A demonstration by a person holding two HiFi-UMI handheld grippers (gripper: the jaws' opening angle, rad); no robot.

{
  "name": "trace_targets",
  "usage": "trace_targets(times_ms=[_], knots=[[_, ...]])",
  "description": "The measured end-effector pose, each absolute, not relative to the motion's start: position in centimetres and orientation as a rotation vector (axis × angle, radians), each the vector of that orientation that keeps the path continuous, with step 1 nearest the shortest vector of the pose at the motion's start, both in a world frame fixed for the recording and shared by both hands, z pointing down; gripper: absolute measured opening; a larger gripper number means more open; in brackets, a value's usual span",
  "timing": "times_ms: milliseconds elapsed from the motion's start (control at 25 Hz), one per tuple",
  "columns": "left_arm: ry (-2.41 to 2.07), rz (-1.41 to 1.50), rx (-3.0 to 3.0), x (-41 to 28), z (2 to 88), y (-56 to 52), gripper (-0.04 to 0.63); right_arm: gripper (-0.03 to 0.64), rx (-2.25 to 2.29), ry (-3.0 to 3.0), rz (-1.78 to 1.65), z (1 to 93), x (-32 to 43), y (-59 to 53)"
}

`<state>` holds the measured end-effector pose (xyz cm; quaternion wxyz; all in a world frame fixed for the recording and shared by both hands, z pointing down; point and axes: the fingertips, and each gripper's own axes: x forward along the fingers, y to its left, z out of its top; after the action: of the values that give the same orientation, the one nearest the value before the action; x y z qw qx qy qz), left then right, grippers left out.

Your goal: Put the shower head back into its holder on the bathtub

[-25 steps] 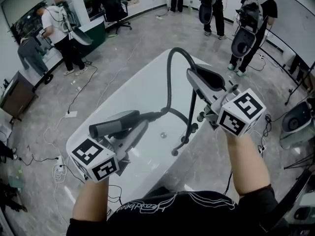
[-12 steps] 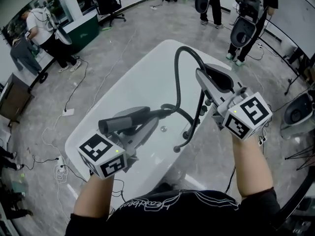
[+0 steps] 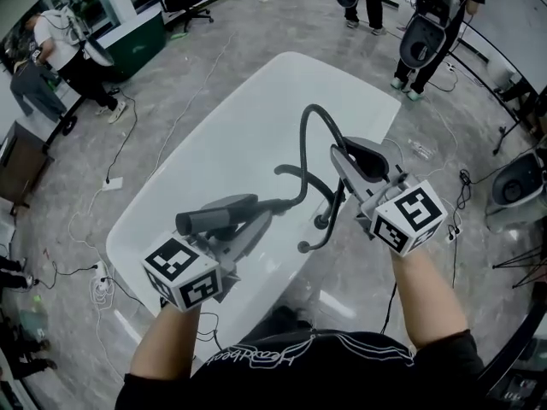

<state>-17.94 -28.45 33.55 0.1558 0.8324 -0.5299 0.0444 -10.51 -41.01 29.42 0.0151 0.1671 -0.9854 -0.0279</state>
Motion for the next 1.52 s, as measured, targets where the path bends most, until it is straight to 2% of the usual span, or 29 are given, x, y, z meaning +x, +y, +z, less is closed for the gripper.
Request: trace_targets(times_ms=[520,1080,1520], knots=[[-1.558,0.121,2.294,-19.1,36.8,-25.9,0.132,0.066,0.364,-2.939,0.076,39.1,-11.1,-37.5],[-1.583,0.149,2.246,-20.2,38.9,-23.6,0.132,0.067,0.267,-2.589,0.248,55.4,-9.3,-32.4],[-1.641,0.163,2.255,-21.0,37.4,-22.6,0.132,0.067,0.202,-2.351,0.189,65.1,-9.7,-30.0]])
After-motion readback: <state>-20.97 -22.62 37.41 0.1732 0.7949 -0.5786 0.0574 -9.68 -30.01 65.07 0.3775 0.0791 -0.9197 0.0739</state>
